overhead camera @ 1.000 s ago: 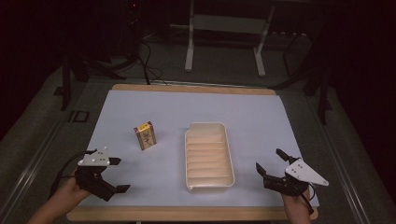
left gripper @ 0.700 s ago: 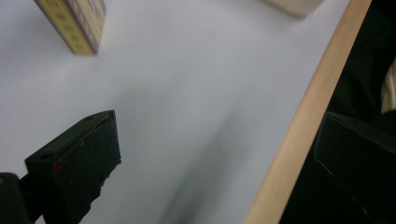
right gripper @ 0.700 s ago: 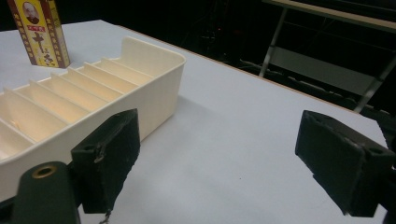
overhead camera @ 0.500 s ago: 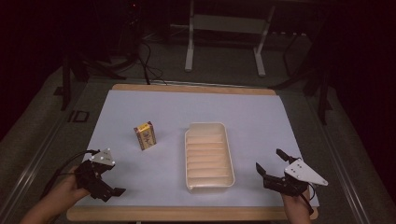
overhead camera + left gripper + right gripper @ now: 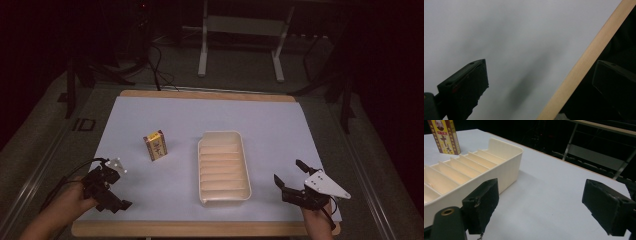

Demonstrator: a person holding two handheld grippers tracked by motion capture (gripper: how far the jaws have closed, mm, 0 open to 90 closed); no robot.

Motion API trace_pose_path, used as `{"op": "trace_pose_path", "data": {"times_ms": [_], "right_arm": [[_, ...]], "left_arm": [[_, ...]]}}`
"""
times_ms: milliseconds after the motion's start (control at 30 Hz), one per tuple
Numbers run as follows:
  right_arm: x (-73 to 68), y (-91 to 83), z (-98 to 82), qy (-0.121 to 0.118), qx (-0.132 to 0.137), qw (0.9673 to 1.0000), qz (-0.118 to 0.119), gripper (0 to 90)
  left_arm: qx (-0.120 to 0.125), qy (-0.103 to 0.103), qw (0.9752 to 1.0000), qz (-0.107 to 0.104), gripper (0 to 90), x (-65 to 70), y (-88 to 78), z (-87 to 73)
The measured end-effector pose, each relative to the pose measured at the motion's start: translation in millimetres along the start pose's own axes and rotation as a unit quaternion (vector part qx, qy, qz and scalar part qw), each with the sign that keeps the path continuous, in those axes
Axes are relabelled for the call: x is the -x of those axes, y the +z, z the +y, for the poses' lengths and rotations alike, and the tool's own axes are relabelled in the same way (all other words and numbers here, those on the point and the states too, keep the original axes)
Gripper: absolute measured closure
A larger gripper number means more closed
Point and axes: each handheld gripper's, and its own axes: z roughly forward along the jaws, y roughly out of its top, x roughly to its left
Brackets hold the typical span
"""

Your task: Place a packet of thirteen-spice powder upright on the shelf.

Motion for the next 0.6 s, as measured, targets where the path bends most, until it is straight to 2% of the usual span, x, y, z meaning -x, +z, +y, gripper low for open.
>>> {"op": "trace_pose_path", "data": {"times_ms": [33, 100, 333, 400, 600], "right_arm": [[-0.1, 0.0, 0.1, -0.001, 0.0, 1.0, 0.0, 14.1], [-0.2, 0.1, 0.2, -0.002, 0.0, 1.0, 0.0, 14.1], [-0.8, 0.2, 0.2, -0.004, -0.001, 1.0, 0.0, 14.1], [-0.5, 0.2, 0.2, -0.004, 0.0, 1.0, 0.0, 14.1], [-1.1, 0.2, 0.3, -0.005, 0.0, 1.0, 0.0, 14.1]], "left_arm": [[-0.004, 0.0, 1.0, 0.003, 0.6, 0.1, 0.1, 0.8], [-0.008, -0.012, 0.9999, -0.004, 0.6, -0.8, 0.6, 2.7], [-0.014, -0.019, 0.9996, -0.017, 0.6, -4.0, 0.3, 8.6], [-0.023, -0.02, 0.9994, -0.016, 0.6, -4.9, 1.2, 10.3], [-0.054, -0.03, 0.9977, -0.029, 0.6, -6.6, 6.1, 15.0]]}}
